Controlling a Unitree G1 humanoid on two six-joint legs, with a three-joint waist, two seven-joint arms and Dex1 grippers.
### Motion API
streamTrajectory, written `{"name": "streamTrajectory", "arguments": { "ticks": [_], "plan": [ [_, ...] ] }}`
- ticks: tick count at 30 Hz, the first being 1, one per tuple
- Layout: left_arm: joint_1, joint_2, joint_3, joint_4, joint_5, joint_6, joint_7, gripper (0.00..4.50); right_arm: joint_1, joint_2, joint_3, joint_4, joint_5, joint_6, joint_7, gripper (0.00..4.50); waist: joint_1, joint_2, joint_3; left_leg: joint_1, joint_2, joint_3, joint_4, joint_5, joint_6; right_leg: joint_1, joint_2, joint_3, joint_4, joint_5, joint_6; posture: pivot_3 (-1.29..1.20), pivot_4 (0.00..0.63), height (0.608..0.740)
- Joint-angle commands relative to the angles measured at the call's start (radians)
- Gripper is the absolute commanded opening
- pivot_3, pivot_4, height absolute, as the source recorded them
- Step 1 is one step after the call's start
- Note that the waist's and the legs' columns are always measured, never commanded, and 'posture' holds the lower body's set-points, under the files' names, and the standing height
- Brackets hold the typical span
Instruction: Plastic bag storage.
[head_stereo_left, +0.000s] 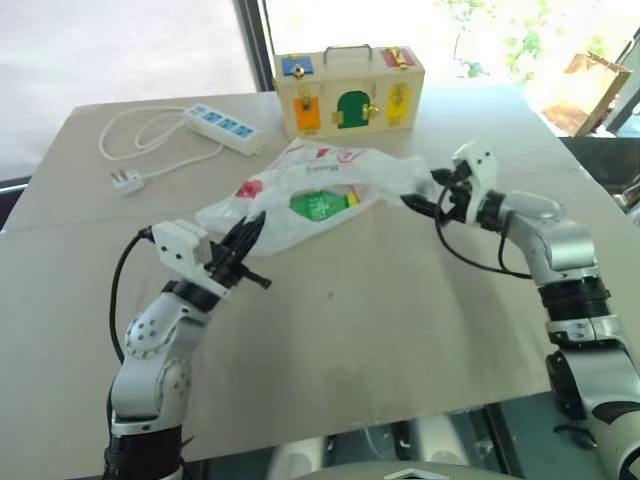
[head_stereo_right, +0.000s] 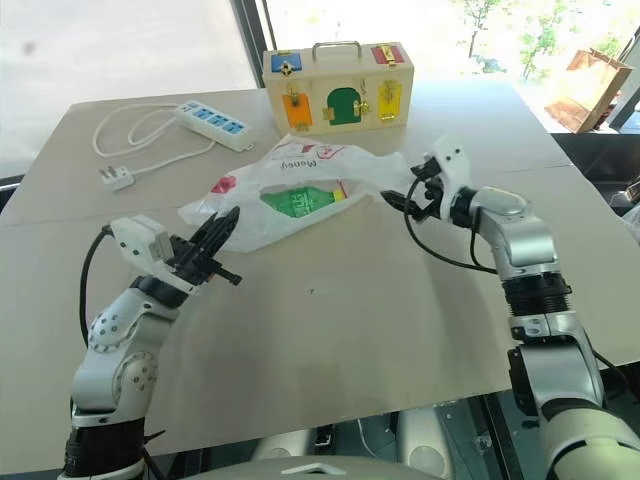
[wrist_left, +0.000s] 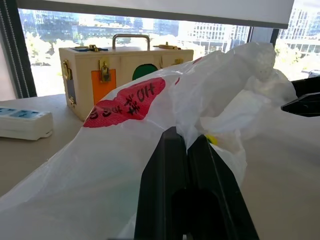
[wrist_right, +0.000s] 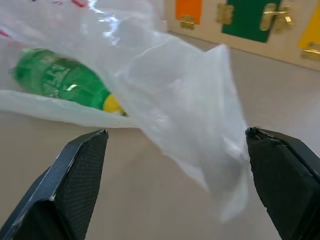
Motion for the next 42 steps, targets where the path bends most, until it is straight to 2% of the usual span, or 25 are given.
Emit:
{"name": "streamTrajectory", "arguments": {
  "ticks": [1, 6, 7, 9, 10, 11, 13, 14, 15, 17, 21, 25, 28, 30, 31, 35, 37, 42],
  "plan": [
    [-0.020, 0.020, 0.028, -0.004, -0.023, -0.002, -0.011, 0.00, -0.055, 0.027, 0.009, 0.054, -0.037, -0.081, -0.006, 4.46, -0.001, 0.000, 0.000, 0.000, 0.000, 0.000, 0.000, 0.000, 0.000, 0.000, 0.000, 0.000, 0.000, 0.000, 0.000, 0.00, 0.150, 0.740],
    [-0.034, 0.034, 0.031, 0.018, -0.032, -0.003, -0.026, 0.00, -0.139, 0.091, -0.011, 0.227, -0.078, -0.174, -0.068, 4.46, -0.002, 0.000, 0.000, 0.000, 0.000, 0.000, 0.000, 0.000, 0.000, 0.000, 0.000, 0.000, 0.001, 0.000, 0.000, 0.00, 0.150, 0.740],
    [-0.036, 0.038, 0.033, 0.024, -0.036, -0.003, -0.033, 0.00, -0.146, 0.096, -0.029, 0.238, -0.061, -0.168, -0.064, 4.22, -0.001, 0.000, 0.000, 0.000, 0.000, 0.000, 0.000, 0.000, 0.000, 0.000, 0.000, 0.000, 0.001, 0.000, 0.000, 0.00, 0.150, 0.740],
    [-0.037, 0.045, 0.039, 0.033, -0.043, -0.004, -0.045, 0.00, -0.145, 0.096, -0.047, 0.227, -0.036, -0.149, -0.038, 3.65, 0.001, 0.000, 0.000, 0.000, 0.000, -0.001, 0.000, 0.000, 0.000, 0.000, 0.000, -0.001, 0.000, 0.000, 0.000, 0.00, 0.150, 0.740],
    [-0.038, 0.051, 0.044, 0.042, -0.044, -0.006, -0.051, 0.00, -0.133, 0.090, -0.050, 0.196, -0.019, -0.130, -0.011, 3.09, 0.001, 0.000, 0.000, -0.001, 0.000, -0.001, 0.000, 0.000, -0.001, 0.000, 0.000, -0.001, 0.000, 0.000, 0.000, 0.00, 0.150, 0.740],
    [-0.039, 0.057, 0.050, 0.051, -0.047, -0.009, -0.059, 0.00, -0.121, 0.085, -0.056, 0.161, 0.003, -0.098, 0.008, 2.71, 0.001, 0.000, 0.000, -0.001, 0.000, 0.000, 0.000, 0.000, -0.001, 0.000, 0.000, -0.001, -0.001, 0.000, 0.000, 0.00, 0.150, 0.740],
    [-0.055, 0.077, 0.069, 0.083, -0.058, -0.009, -0.082, 0.00, -0.087, 0.066, -0.066, 0.060, 0.062, -0.011, 0.051, 1.58, 0.001, 0.000, 0.000, -0.001, 0.000, 0.000, 0.000, 0.000, 0.000, 0.000, -0.001, -0.001, -0.001, 0.000, 0.000, 0.00, 0.150, 0.740],
    [-0.069, 0.091, 0.081, 0.108, -0.066, -0.008, -0.099, 0.00, -0.065, 0.053, -0.064, -0.011, 0.097, 0.047, 0.074, 1.42, 0.001, 0.000, 0.000, -0.001, 0.000, 0.000, -0.001, 0.000, 0.000, 0.000, -0.001, -0.001, -0.001, 0.000, 0.000, 0.00, 0.150, 0.740],
    [-0.083, 0.104, 0.093, 0.132, -0.073, -0.007, -0.115, 0.00, -0.046, 0.041, -0.058, -0.078, 0.129, 0.098, 0.095, 0.74, 0.002, 0.000, 0.000, -0.001, 0.000, -0.001, -0.001, 0.000, 0.000, 0.000, 0.000, -0.001, -0.001, 0.000, 0.000, 0.00, 0.150, 0.740],
    [-0.111, 0.134, 0.108, 0.179, -0.096, -0.002, -0.161, 0.00, -0.018, 0.029, -0.041, -0.201, 0.191, 0.194, 0.115, 0.04, 0.001, 0.000, 0.000, -0.001, 0.000, -0.002, -0.001, 0.000, 0.000, 0.000, 0.000, -0.001, 0.000, 0.000, 0.000, 0.00, 0.150, 0.740],
    [-0.158, 0.185, 0.123, 0.274, -0.122, 0.008, -0.250, 0.00, -0.012, 0.075, -0.001, -0.371, 0.279, 0.326, 0.086, 0.04, -0.007, 0.000, 0.000, 0.000, 0.001, -0.001, -0.001, 0.000, 0.000, 0.000, 0.000, -0.001, 0.000, 0.000, 0.000, 0.00, 0.150, 0.740],
    [-0.214, 0.228, 0.132, 0.398, -0.129, 0.003, -0.340, 0.00, -0.044, 0.170, -0.021, -0.483, 0.417, 0.472, 0.014, 0.04, -0.004, 0.000, 0.000, 0.000, 0.001, -0.001, -0.001, 0.000, 0.000, -0.001, 0.000, -0.001, 0.001, 0.000, 0.000, 0.00, 0.150, 0.740],
    [-0.258, 0.255, 0.131, 0.475, -0.149, 0.022, -0.425, 0.83, -0.069, 0.229, -0.042, -0.526, 0.508, 0.551, -0.040, 0.00, -0.004, 0.000, 0.000, 0.000, 0.001, -0.001, -0.001, 0.000, 0.000, -0.001, 0.000, -0.001, 0.001, 0.000, 0.000, 0.00, 0.150, 0.740],
    [-0.284, 0.267, 0.134, 0.491, -0.186, 0.066, -0.473, 1.81, -0.087, 0.242, -0.049, -0.524, 0.527, 0.575, -0.072, 0.00, 0.000, 0.000, 0.000, -0.001, 0.001, -0.001, -0.001, 0.000, 0.000, -0.001, 0.000, -0.001, 0.001, 0.000, 0.000, 0.00, 0.150, 0.740],
    [-0.291, 0.269, 0.141, 0.488, -0.210, 0.093, -0.485, 2.06, -0.094, 0.244, -0.054, -0.518, 0.532, 0.580, -0.086, 0.00, 0.001, -0.001, 0.000, -0.001, 0.000, -0.001, -0.001, 0.000, 0.000, -0.001, -0.001, -0.002, 0.001, 0.000, 0.000, 0.00, 0.150, 0.740],
    [-0.265, 0.291, 0.184, 0.425, -0.326, 0.244, -0.494, 3.70, -0.128, 0.260, -0.103, -0.477, 0.576, 0.590, -0.141, 0.00, -0.004, -0.001, 0.001, -0.001, 0.000, -0.001, -0.001, 0.000, 0.000, -0.001, -0.002, -0.002, 0.000, 0.000, 0.000, 0.00, 0.150, 0.740],
    [-0.216, 0.302, 0.196, 0.364, -0.336, 0.276, -0.486, 4.48, -0.128, 0.257, -0.103, -0.470, 0.573, 0.585, -0.153, 0.00, -0.007, -0.002, 0.001, -0.001, 0.000, -0.001, -0.001, 0.000, 0.000, -0.001, -0.001, -0.002, 0.001, 0.000, 0.000, 0.00, 0.150, 0.740],
    [-0.084, 0.261, 0.193, 0.165, -0.250, 0.216, -0.373, 4.48, -0.110, 0.248, -0.081, -0.457, 0.548, 0.563, -0.167, 0.00, -0.013, -0.001, 0.001, -0.001, 0.000, 0.000, -0.005, 0.000, -0.001, -0.004, -0.002, 0.000, 0.000, 0.000, 0.000, 0.00, 0.150, 0.740]
  ]
}}
